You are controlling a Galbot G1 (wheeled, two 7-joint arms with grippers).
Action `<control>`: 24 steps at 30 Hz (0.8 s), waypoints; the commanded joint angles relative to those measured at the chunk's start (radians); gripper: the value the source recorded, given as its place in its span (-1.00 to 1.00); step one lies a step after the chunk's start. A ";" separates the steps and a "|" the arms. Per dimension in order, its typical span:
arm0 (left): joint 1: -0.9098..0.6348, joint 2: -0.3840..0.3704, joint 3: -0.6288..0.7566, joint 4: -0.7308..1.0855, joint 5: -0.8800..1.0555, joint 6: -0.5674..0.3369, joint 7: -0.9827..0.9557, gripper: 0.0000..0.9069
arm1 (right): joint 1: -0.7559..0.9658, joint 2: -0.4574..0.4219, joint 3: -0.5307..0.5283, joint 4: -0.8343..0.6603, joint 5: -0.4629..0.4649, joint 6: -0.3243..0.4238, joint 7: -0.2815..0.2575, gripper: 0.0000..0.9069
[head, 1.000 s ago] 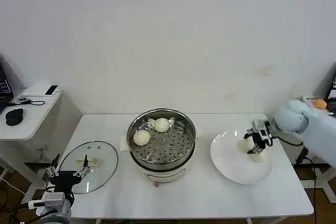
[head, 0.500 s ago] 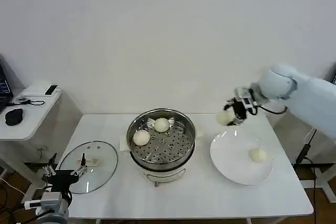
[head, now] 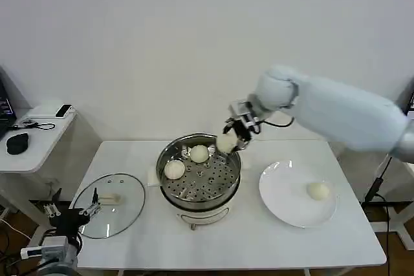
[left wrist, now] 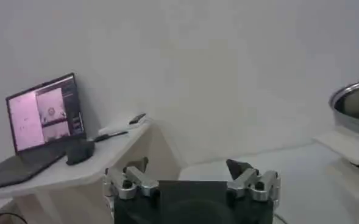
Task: Take steamed baozi put them in steamer then cover it.
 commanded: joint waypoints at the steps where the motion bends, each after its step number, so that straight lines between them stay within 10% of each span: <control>1: 0.005 0.000 -0.014 -0.003 -0.003 0.000 0.000 1.00 | -0.046 0.176 -0.039 -0.042 -0.030 0.079 -0.016 0.47; 24: 0.009 -0.015 -0.017 -0.001 0.000 -0.003 0.000 1.00 | -0.082 0.204 -0.100 -0.023 -0.087 0.255 -0.052 0.47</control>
